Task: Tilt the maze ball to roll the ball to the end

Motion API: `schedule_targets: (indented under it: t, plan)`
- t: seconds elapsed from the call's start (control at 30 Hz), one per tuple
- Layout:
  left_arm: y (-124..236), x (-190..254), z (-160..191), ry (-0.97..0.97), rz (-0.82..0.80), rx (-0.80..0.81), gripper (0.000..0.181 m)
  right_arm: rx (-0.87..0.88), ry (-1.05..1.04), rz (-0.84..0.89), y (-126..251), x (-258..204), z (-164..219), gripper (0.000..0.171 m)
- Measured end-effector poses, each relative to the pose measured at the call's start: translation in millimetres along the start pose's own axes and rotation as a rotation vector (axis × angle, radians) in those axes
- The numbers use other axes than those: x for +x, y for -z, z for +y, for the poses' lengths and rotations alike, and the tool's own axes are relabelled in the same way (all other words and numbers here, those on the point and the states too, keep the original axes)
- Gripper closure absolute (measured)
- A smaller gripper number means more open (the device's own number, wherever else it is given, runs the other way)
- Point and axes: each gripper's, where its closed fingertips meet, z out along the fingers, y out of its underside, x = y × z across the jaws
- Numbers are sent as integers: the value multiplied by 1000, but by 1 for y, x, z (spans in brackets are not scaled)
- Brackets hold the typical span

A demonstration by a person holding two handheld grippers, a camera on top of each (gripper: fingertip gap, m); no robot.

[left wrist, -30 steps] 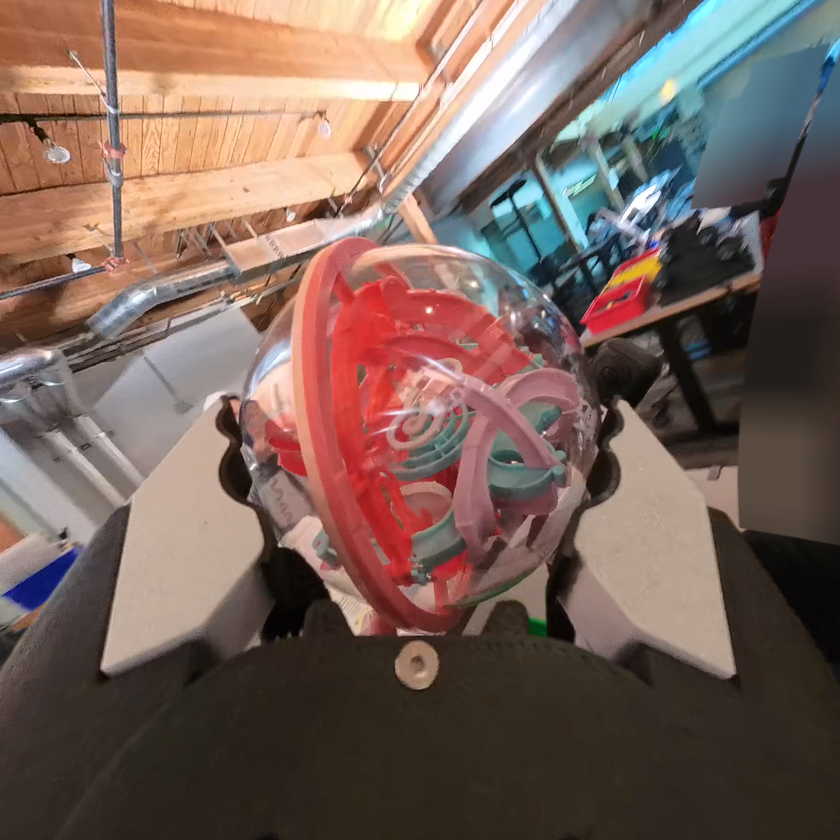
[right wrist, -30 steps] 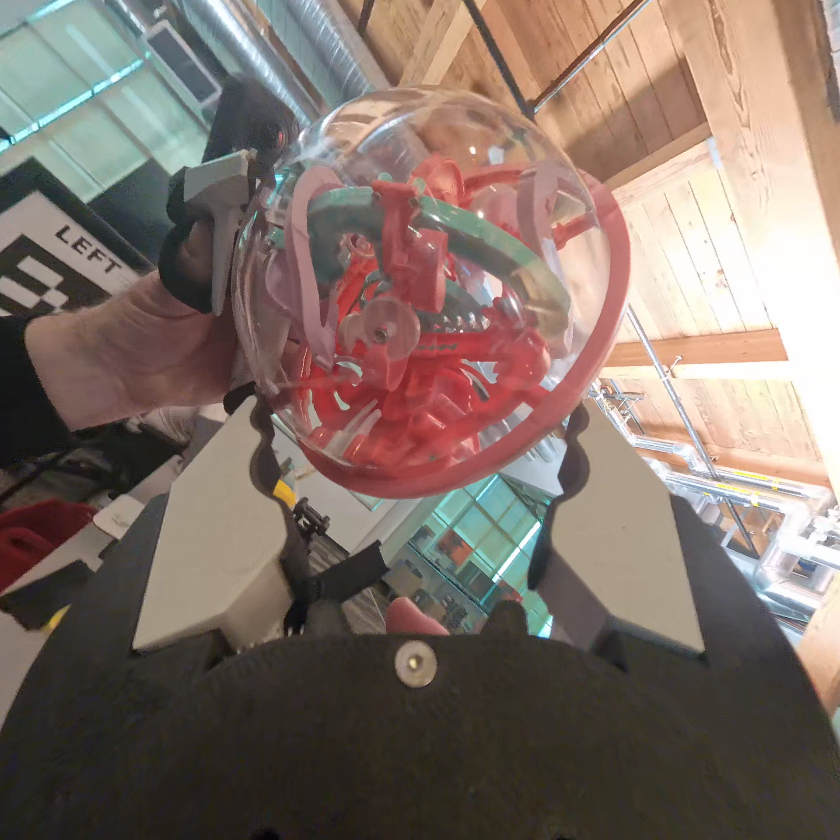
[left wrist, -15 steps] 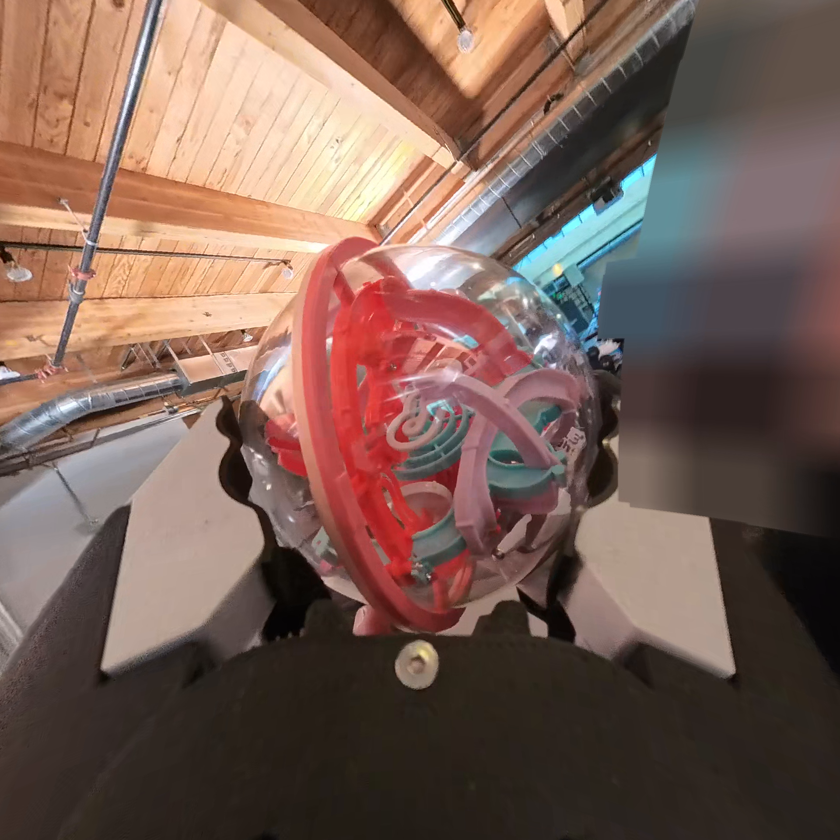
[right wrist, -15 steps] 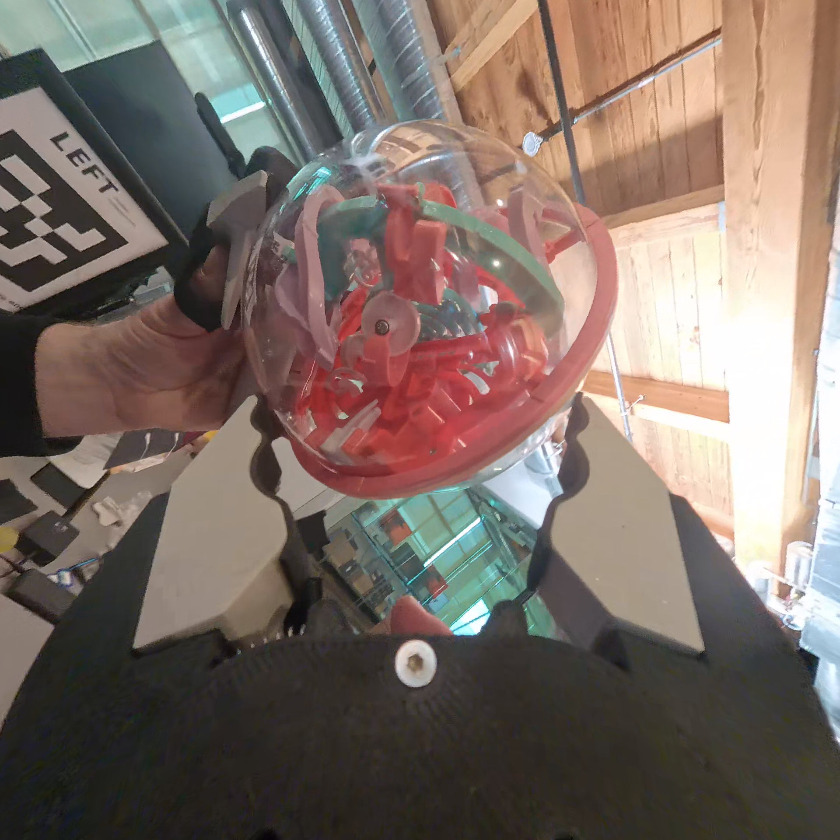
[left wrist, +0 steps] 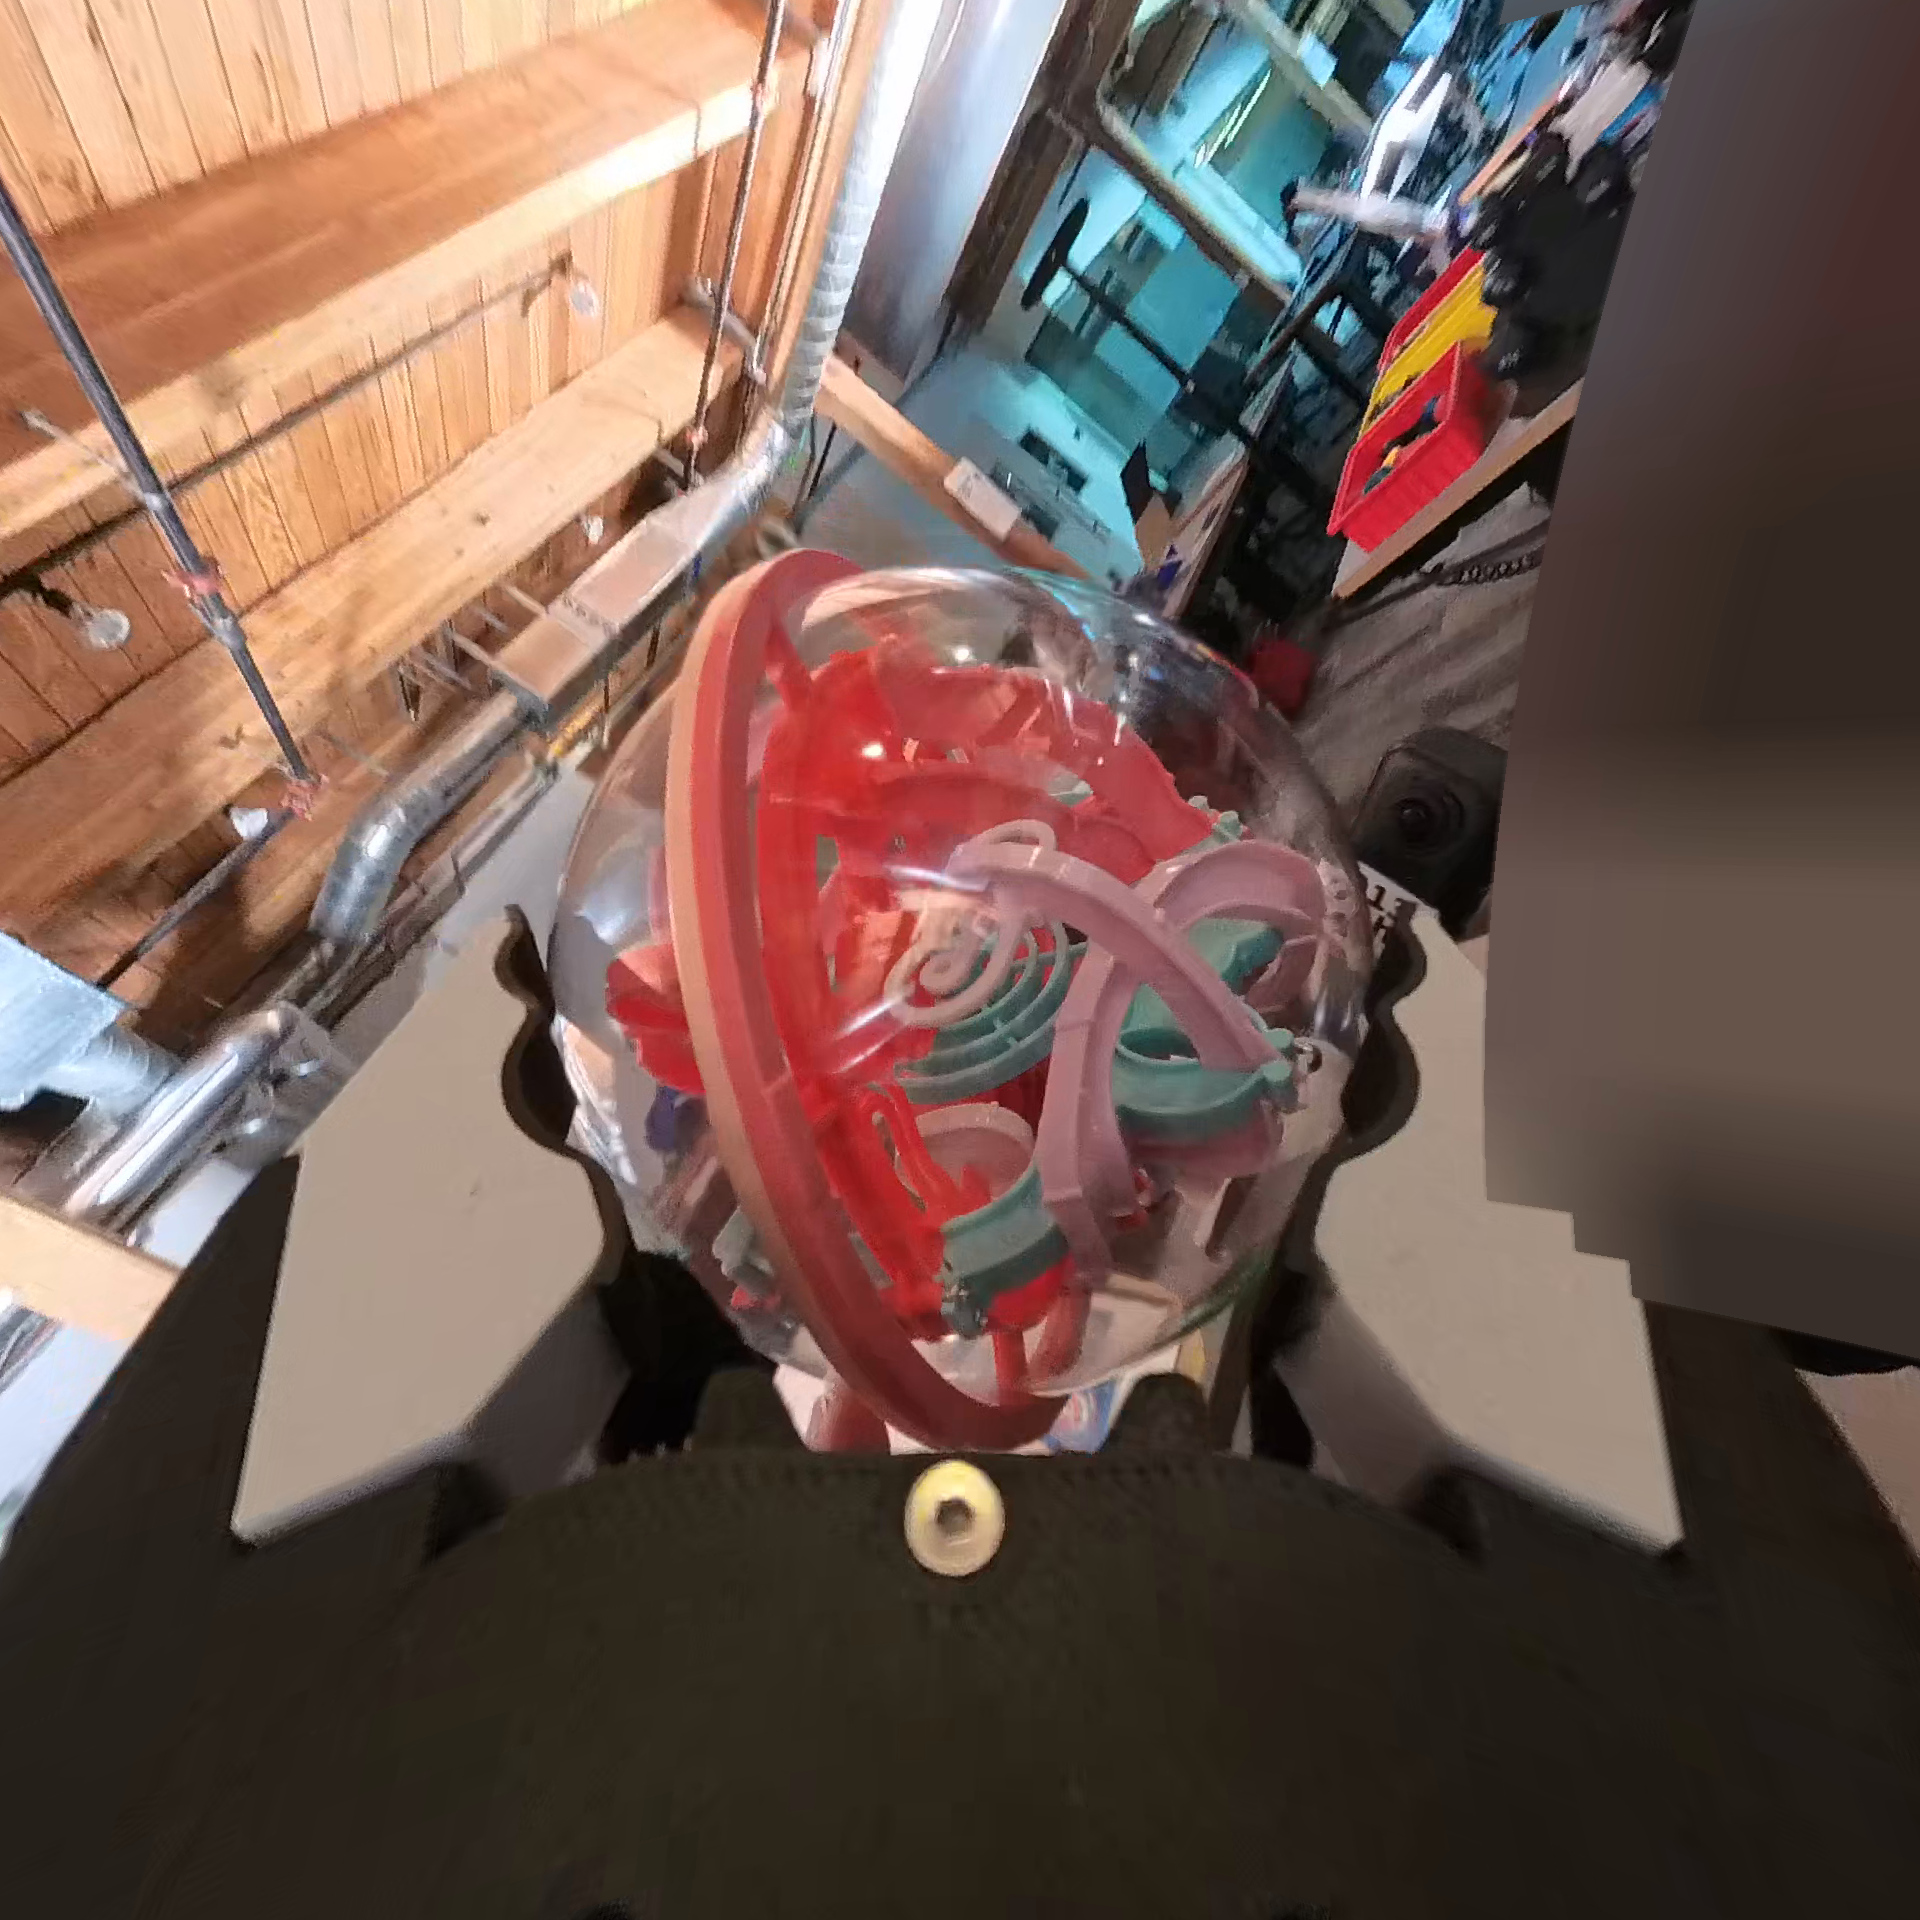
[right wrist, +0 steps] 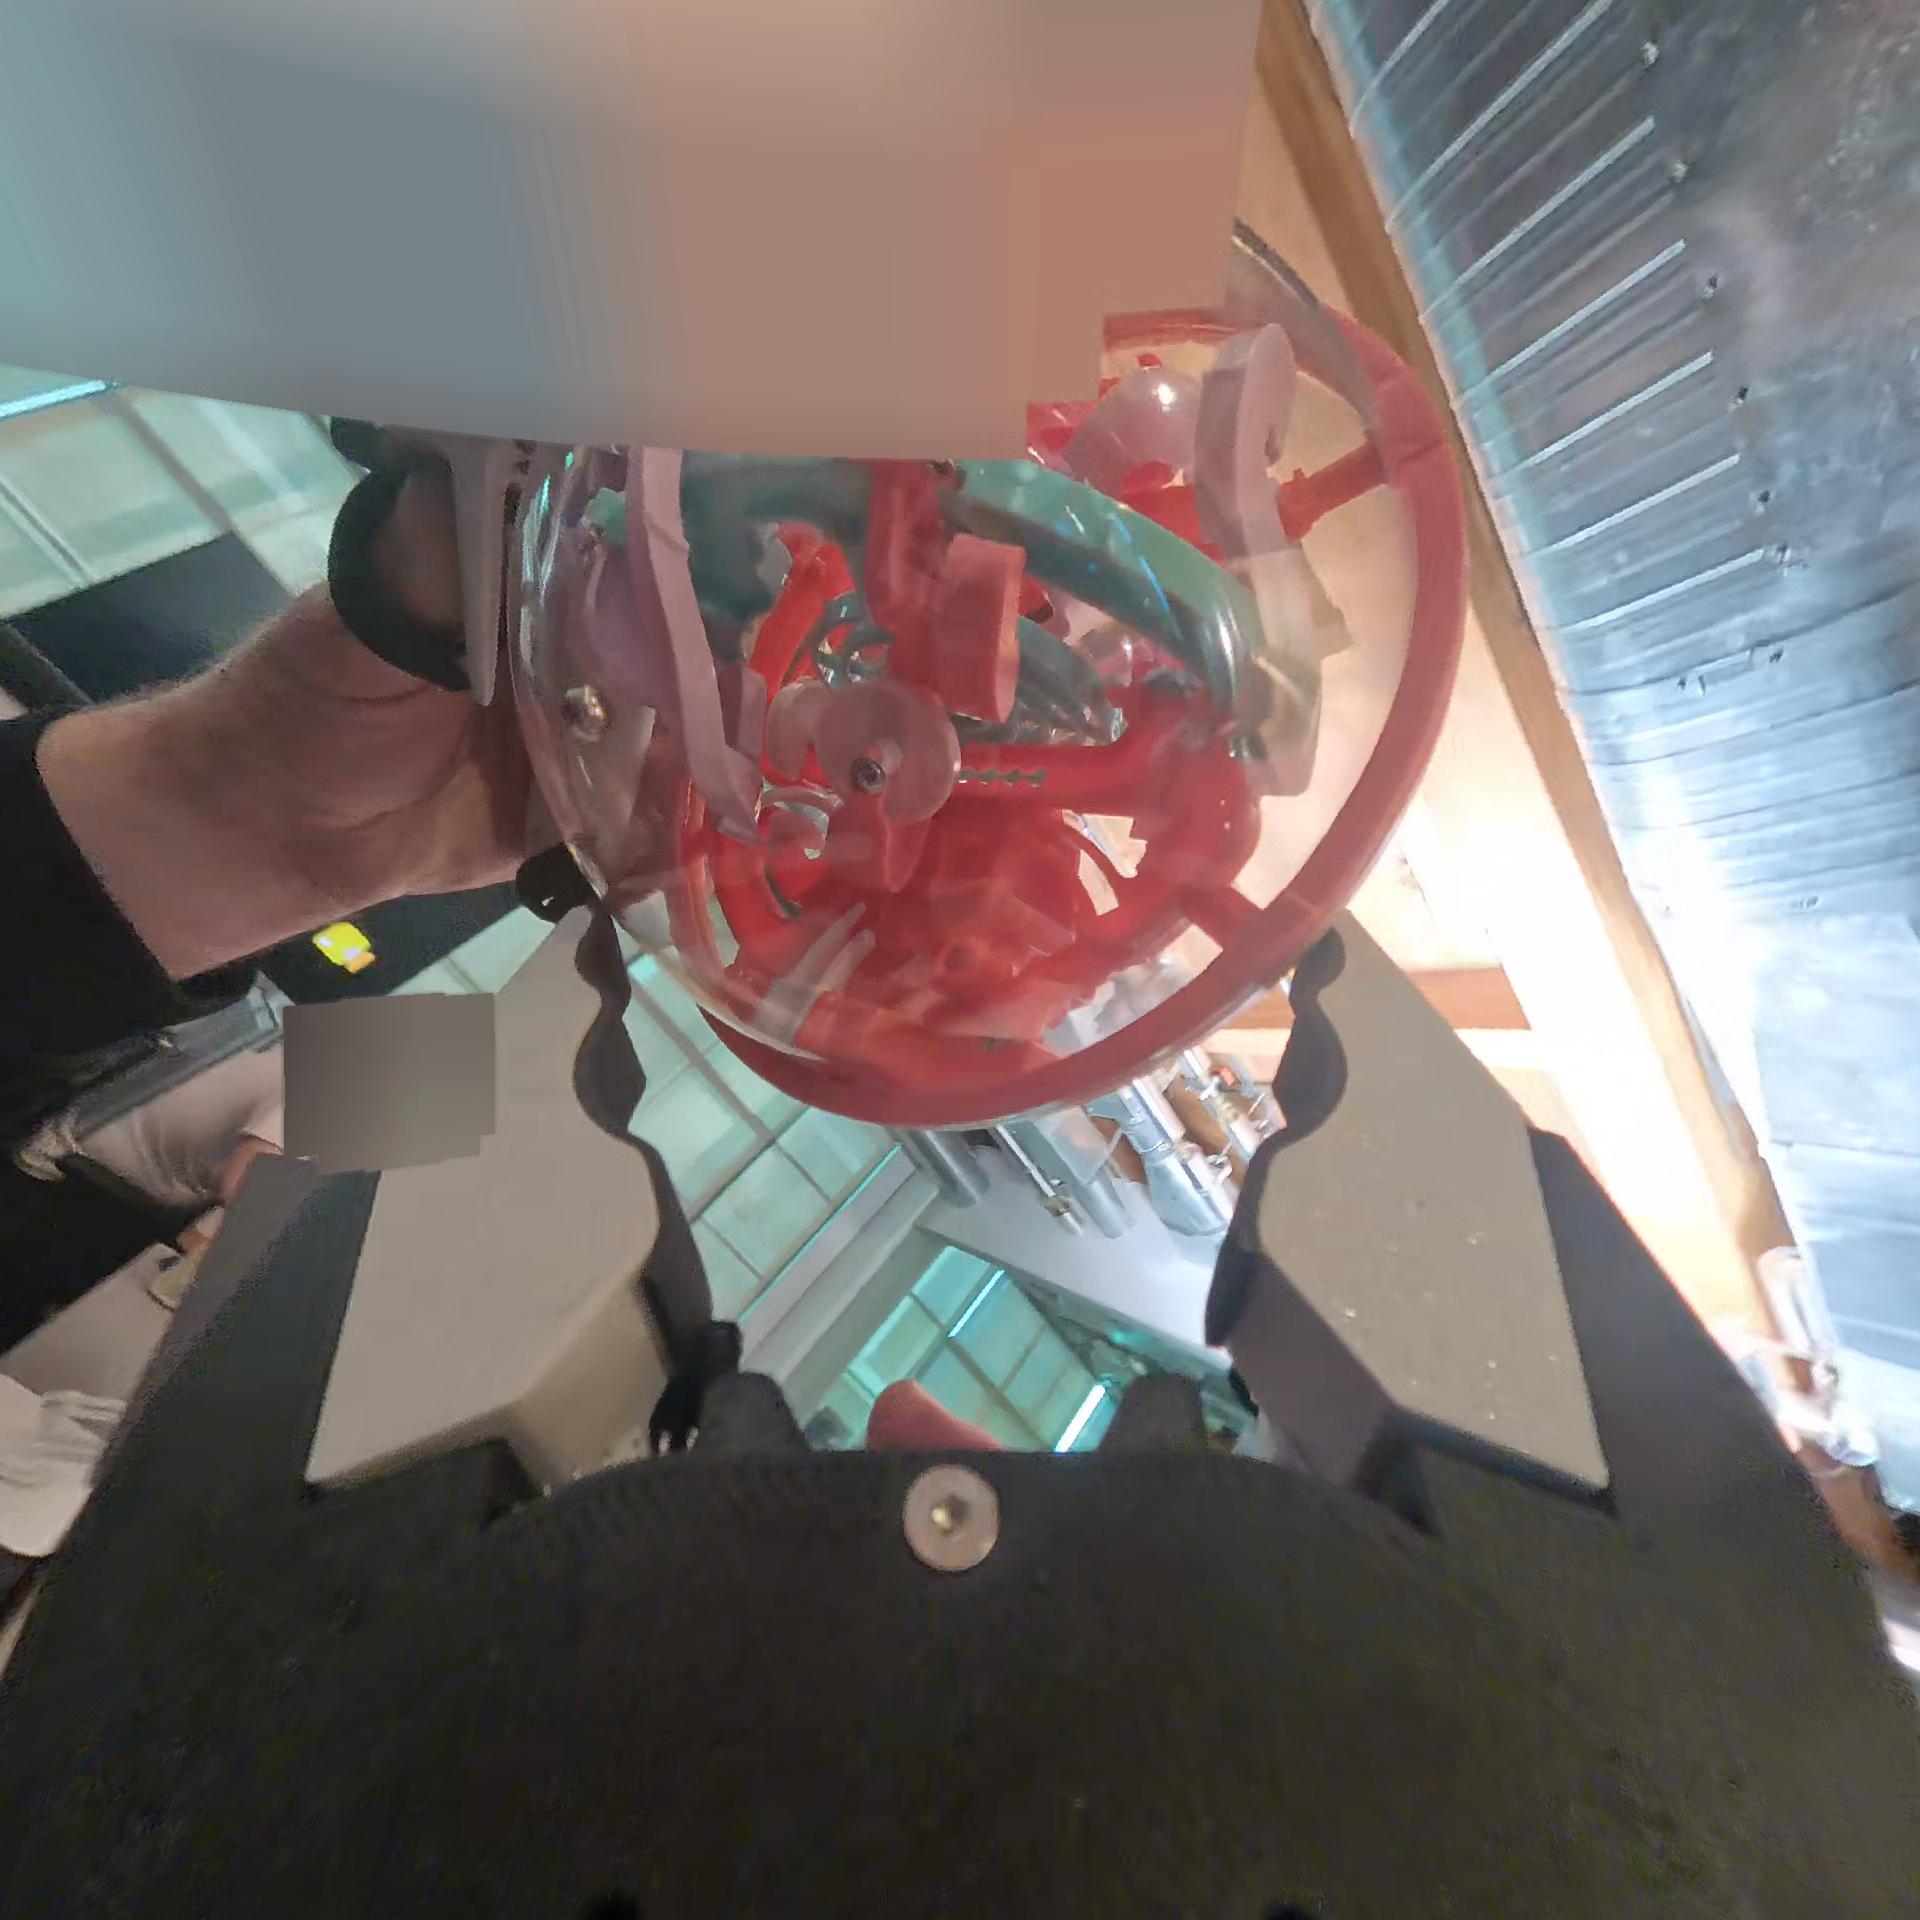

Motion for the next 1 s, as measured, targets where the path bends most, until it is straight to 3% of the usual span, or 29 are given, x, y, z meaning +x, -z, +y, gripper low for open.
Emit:
schedule_targets:
  t: [0.03, 0.3, 0.67, 1.0]
  plan:
    - [-4, -1, 2, 10, -6, -37, 33, 0, -33, 5, 1, 2, 3, 47]
    - [-18, -7, 26, 117, -59, -246, 33, -26, -239, 8, 8, 0, 26, 47]
    - [-9, -19, 83, 345, -77, -256, 33, -187, -392, -6, 16, -17, 75, 47]
    - [-3, -22, 97, 315, -85, -290, 33, -148, -411, -2, 13, -24, 89, 47]
